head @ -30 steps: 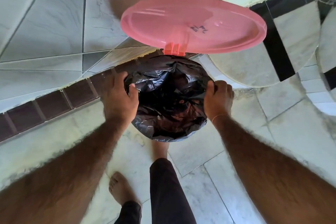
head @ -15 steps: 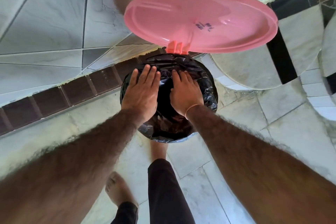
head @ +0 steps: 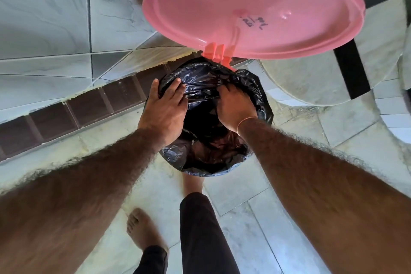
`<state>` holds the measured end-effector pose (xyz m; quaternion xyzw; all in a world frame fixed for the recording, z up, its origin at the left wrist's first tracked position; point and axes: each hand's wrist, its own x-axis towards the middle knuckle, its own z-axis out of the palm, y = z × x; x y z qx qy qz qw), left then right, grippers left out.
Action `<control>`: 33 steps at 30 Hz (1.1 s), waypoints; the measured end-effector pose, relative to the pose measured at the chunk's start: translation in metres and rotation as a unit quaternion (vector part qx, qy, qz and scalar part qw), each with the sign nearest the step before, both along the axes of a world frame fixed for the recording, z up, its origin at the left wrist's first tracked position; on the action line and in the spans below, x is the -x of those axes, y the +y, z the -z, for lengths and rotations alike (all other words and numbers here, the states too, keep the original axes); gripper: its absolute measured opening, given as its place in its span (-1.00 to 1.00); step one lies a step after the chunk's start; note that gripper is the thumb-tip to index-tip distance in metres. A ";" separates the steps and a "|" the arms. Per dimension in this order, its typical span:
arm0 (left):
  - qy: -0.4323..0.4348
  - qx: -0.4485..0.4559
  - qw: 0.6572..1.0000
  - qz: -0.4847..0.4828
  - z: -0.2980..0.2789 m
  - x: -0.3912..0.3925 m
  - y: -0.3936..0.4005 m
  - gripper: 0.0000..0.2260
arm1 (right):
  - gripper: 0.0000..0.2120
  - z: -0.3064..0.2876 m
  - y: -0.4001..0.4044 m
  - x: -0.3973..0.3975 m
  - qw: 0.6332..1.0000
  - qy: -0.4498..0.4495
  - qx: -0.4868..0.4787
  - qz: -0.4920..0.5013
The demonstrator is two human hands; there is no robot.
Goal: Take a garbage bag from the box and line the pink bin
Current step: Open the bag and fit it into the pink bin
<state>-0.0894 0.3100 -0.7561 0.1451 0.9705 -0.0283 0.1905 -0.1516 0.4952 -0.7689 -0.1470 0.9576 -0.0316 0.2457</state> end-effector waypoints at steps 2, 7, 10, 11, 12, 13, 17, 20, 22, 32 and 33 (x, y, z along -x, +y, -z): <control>0.044 -0.048 0.998 -0.001 -0.004 -0.001 0.000 -0.62 | -0.66 -0.005 0.000 0.002 0.997 0.064 0.047 -0.003; 0.119 -0.118 0.985 -0.037 -0.011 0.010 0.008 -0.51 | -0.66 -0.015 0.004 0.002 0.966 0.232 0.080 0.079; 0.087 -0.130 0.984 -0.084 -0.008 0.023 0.014 -0.39 | -0.56 -0.010 0.007 0.004 0.971 0.151 0.092 0.158; 0.079 -0.139 0.982 -0.102 -0.005 0.026 0.016 -0.38 | -0.57 -0.008 0.008 0.006 0.971 0.126 0.103 0.173; 0.071 -0.154 0.977 -0.128 -0.002 0.029 0.016 -0.38 | -0.60 -0.007 0.009 0.010 0.971 0.108 0.112 0.184; 0.061 -0.175 0.970 -0.159 0.001 0.031 0.016 -0.37 | -0.64 -0.006 0.010 0.013 0.968 0.093 0.119 0.199; 0.040 -0.244 0.940 -0.237 0.008 0.042 0.011 -0.44 | -0.71 -0.008 0.017 0.032 0.962 0.010 0.133 0.237; 0.006 -0.332 0.889 -0.315 0.006 0.046 0.003 -0.62 | -0.62 -0.007 0.027 0.037 0.954 -0.036 0.164 0.248; 0.002 -0.381 0.849 -0.366 0.006 0.044 -0.004 -0.79 | -0.53 -0.007 0.034 0.037 0.942 -0.063 0.185 0.273; 0.058 -0.362 0.804 -0.468 0.007 0.002 -0.015 -0.62 | -0.35 -0.006 0.053 0.003 0.870 -0.060 0.209 0.443; 0.059 -0.363 0.797 -0.480 0.005 -0.006 -0.014 -0.63 | -0.37 -0.007 0.054 -0.003 0.864 -0.048 0.209 0.456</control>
